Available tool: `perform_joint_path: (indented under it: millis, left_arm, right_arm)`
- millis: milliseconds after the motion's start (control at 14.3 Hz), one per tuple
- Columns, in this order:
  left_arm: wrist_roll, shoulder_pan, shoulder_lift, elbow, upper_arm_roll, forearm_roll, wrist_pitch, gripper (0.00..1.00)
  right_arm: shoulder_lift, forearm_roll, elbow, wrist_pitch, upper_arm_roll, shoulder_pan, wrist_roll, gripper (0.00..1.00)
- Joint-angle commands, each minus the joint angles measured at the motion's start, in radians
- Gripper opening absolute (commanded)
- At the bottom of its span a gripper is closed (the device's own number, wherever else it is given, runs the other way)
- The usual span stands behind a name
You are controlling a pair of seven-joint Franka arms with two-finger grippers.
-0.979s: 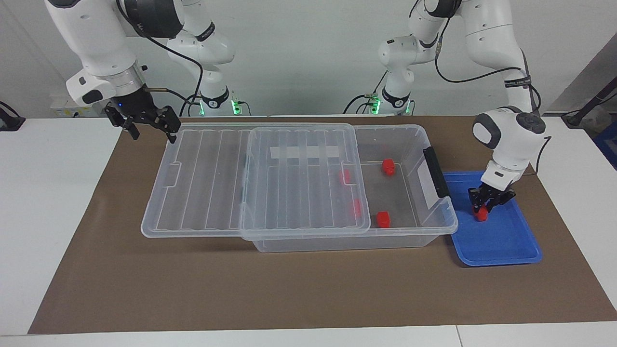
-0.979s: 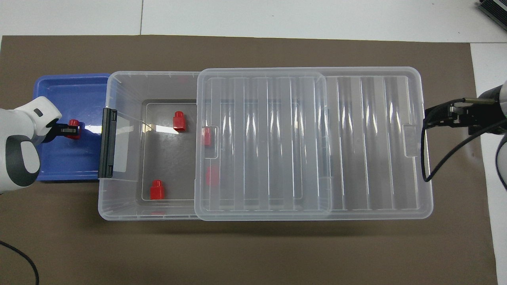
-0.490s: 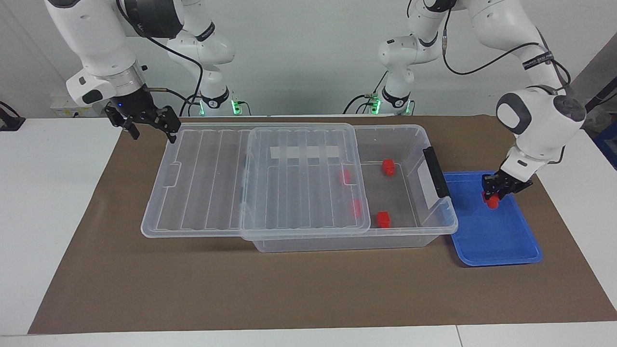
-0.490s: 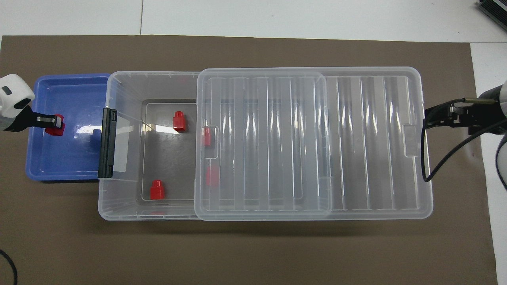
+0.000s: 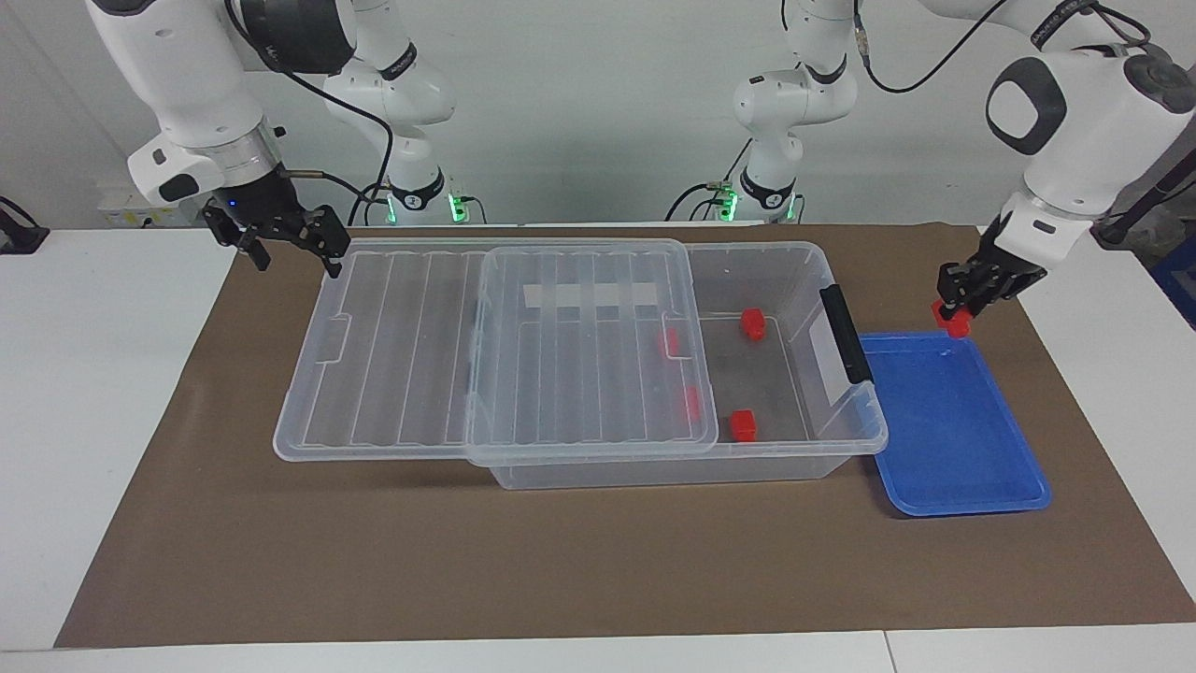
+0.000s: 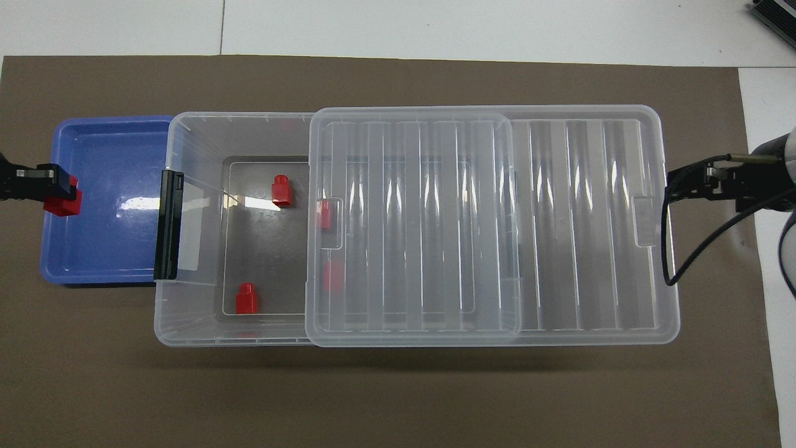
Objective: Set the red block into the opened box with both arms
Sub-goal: 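Lift the red block and carry it into the open box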
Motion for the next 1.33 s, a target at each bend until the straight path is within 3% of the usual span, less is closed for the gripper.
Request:
perform_joint_path:
  millis: [0, 140, 350, 490, 559, 629, 699, 769, 1049, 1259]
  left_arm:
    - [-0.172, -0.086, -0.021, -0.004, 0.009, -0.006, -0.017, 0.0]
    - [-0.283, -0.173, -0.034, -0.045, 0.009, -0.006, 0.047, 0.0]
    - [-0.395, -0.267, -0.09, -0.209, 0.009, -0.004, 0.223, 0.0]
    - [-0.443, -0.33, -0.076, -0.297, 0.009, -0.004, 0.34, 0.0]
    - [-0.458, -0.35, -0.067, -0.334, 0.009, -0.003, 0.401, 0.0]
    - [-0.461, -0.358, -0.067, -0.38, 0.009, -0.003, 0.455, 0.0]
    - [-0.458, -0.362, -0.065, -0.412, 0.009, 0.001, 0.484, 0.0]
    - [-0.452, -0.375, -0.059, -0.443, 0.009, 0.005, 0.504, 0.0]
    - [-0.452, -0.401, -0.053, -0.559, 0.009, 0.005, 0.624, 0.0]
    - [-0.466, -0.414, -0.013, -0.575, 0.009, 0.005, 0.688, 0.0]
  right_arm:
    - [0.005, 0.012, 0.002, 0.014, 0.004, -0.015, -0.017, 1.0]
    - [0.001, 0.012, -0.007, 0.031, 0.004, -0.015, -0.017, 1.0]
    - [-0.003, 0.012, -0.028, 0.06, 0.004, -0.034, -0.02, 1.0]
    - [-0.018, 0.012, -0.07, 0.114, 0.004, -0.049, -0.025, 0.99]
    - [-0.025, 0.012, -0.09, 0.135, 0.004, -0.057, -0.026, 0.9]
    - [-0.03, 0.012, -0.111, 0.148, 0.004, -0.063, -0.026, 0.76]
    - [-0.041, 0.012, -0.133, 0.169, 0.004, -0.073, -0.026, 0.42]
    - [-0.053, 0.013, -0.168, 0.204, 0.004, -0.081, -0.026, 0.0]
    - [-0.081, 0.013, -0.275, 0.293, 0.003, -0.121, -0.028, 0.0]
    - [-0.07, 0.013, -0.321, 0.362, 0.003, -0.139, -0.048, 0.0]
